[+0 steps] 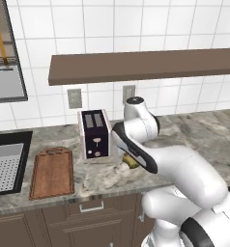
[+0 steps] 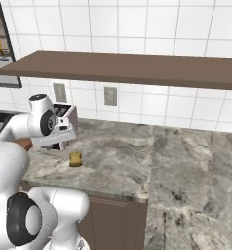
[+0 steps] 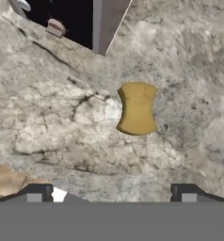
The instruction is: Pick up the sponge from the counter and clean the cutting board by briefly scrubbing or pressing down on the cutting board. Once finished, release the sponge.
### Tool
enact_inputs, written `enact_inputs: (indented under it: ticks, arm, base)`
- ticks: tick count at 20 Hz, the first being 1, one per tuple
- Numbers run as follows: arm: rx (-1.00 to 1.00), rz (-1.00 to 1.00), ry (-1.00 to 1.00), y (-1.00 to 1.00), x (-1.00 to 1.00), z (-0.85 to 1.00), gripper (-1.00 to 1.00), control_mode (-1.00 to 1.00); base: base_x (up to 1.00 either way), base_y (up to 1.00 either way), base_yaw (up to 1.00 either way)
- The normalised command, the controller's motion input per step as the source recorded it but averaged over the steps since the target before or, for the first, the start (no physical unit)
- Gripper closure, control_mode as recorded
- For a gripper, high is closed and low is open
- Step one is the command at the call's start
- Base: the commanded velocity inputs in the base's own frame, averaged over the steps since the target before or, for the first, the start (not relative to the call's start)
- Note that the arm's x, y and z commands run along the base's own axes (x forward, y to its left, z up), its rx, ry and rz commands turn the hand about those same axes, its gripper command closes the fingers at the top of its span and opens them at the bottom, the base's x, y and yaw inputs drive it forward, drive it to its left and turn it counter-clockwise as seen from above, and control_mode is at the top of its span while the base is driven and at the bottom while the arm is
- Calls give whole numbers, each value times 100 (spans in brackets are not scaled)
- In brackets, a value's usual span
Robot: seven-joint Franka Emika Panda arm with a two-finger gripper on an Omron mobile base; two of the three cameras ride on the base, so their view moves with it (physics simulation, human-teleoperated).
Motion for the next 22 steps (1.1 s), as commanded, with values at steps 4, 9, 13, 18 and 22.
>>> enact_inputs:
  ticks: [4,9,13,18,22]
  arm:
    - [0,0,1,-12,39,-42,-100,-100]
    - [1,0,2,-16,28,-43,-100,-100]
    - [2,0,1,-17,22,-37,-100,-100]
    - [1,0,4,-4,16,-34,-100,-100]
    - [0,0,3,0,16,-32,-100,-100]
  base:
    - [0,0,0]
    - [0,0,0]
    - [0,0,0]
    - [0,0,0]
    - [0,0,0]
